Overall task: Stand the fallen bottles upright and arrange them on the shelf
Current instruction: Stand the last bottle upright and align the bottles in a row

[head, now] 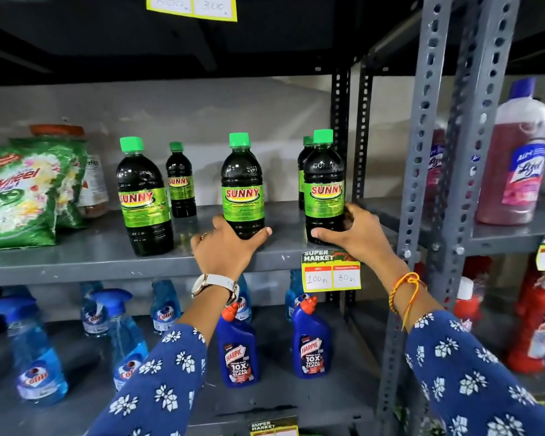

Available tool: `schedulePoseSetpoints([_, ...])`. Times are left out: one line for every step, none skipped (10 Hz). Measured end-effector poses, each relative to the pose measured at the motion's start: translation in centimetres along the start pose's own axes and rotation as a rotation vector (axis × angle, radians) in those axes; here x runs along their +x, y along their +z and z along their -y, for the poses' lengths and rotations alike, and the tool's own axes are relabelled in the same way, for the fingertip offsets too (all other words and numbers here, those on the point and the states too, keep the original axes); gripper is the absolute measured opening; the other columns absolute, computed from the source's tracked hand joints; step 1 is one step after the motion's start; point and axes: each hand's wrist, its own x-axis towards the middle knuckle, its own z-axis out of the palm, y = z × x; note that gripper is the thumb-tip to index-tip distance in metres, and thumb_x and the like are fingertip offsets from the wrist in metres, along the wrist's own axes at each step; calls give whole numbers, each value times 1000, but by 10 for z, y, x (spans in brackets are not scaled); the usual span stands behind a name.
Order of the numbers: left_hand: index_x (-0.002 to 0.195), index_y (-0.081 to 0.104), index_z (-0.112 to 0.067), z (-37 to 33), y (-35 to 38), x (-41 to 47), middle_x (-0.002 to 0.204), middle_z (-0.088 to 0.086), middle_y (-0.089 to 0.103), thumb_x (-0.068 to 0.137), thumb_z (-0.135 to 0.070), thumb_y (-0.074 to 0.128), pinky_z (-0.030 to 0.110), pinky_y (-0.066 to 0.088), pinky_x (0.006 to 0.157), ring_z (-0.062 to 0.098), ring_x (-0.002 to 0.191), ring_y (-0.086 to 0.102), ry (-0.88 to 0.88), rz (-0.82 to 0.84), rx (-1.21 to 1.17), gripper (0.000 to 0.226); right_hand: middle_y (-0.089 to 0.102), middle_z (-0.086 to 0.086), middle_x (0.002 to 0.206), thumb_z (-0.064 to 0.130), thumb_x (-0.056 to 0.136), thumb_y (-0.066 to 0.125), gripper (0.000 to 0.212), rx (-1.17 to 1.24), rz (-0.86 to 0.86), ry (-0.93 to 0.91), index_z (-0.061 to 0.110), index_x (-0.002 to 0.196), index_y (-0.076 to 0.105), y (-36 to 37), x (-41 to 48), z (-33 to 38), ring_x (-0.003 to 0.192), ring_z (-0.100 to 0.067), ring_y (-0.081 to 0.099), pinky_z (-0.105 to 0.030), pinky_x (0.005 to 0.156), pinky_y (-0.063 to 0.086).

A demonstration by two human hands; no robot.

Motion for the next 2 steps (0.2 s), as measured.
schedulePoseSetpoints([95,46,-5,-2,-2,3,76,10,69,63,-79,55,41,40,84,30,78,66,-11,47,-6,80,61,20,88,57,50,79,53,-6,32,-12,40,94,53,0,3,-4,80,16,53,-2,62,37])
schedulePoseSetpoints([115,42,-1,-2,-12,-3,96,17,68,64,-77,58,41,45,81,33,91,64,-12,98,-58,92,61,14,97,59,51,79,62,36,8,-16,36,103,52,-2,-3,5,90,2,59,-12,75,41])
